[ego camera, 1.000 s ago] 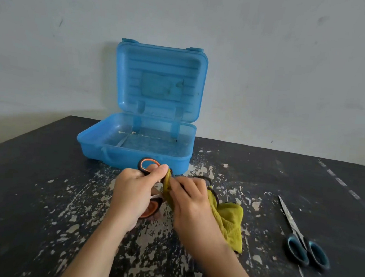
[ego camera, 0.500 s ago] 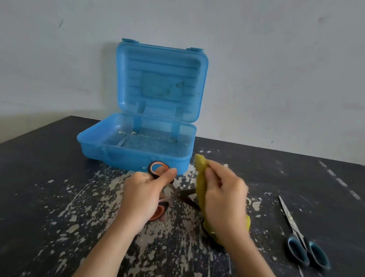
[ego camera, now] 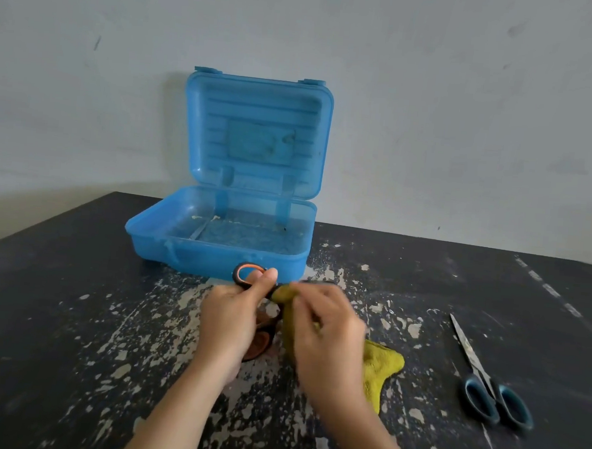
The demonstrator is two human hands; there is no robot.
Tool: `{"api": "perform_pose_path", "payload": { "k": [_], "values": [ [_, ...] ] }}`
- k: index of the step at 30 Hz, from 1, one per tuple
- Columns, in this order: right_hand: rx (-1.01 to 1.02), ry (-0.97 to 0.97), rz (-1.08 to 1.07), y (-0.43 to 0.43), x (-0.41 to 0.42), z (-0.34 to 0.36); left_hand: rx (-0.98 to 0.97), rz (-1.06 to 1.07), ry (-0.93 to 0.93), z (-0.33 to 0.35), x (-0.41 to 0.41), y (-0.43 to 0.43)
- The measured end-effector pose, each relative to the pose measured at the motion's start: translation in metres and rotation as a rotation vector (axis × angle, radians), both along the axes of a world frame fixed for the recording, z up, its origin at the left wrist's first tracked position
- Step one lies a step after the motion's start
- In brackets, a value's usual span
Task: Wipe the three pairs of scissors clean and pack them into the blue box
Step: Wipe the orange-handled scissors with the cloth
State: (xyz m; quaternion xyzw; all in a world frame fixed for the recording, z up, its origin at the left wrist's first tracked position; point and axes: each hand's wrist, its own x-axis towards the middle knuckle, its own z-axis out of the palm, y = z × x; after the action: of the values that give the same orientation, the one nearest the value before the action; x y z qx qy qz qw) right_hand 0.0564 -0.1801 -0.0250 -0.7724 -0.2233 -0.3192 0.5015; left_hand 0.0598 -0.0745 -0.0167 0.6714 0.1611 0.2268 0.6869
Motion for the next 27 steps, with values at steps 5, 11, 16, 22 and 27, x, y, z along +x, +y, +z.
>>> {"api": "perform_pose_path", "payload": {
  "k": [5, 11, 16, 22, 27],
  "values": [
    [-0.167, -0.054, -0.076, 0.009, 0.002, -0.010, -0.001, 0.009, -0.024, 0.003, -0.004, -0.007],
    [-0.454, -0.111, 0.112, 0.008, -0.009, -0.015, -0.024, 0.113, -0.012, 0.000, 0.001, 0.004],
    [-0.235, -0.039, -0.108, -0.012, 0.008, -0.008, -0.018, 0.077, -0.002, 0.002, -0.002, 0.002],
    [-0.454, -0.115, -0.082, 0.014, -0.007, -0.013, 0.053, 0.078, -0.012, 0.000, 0.001, 0.000],
    [-0.460, -0.099, 0.011, 0.010, -0.006, -0.013, 0.081, 0.137, 0.027, -0.003, 0.004, 0.007]
  ]
}}
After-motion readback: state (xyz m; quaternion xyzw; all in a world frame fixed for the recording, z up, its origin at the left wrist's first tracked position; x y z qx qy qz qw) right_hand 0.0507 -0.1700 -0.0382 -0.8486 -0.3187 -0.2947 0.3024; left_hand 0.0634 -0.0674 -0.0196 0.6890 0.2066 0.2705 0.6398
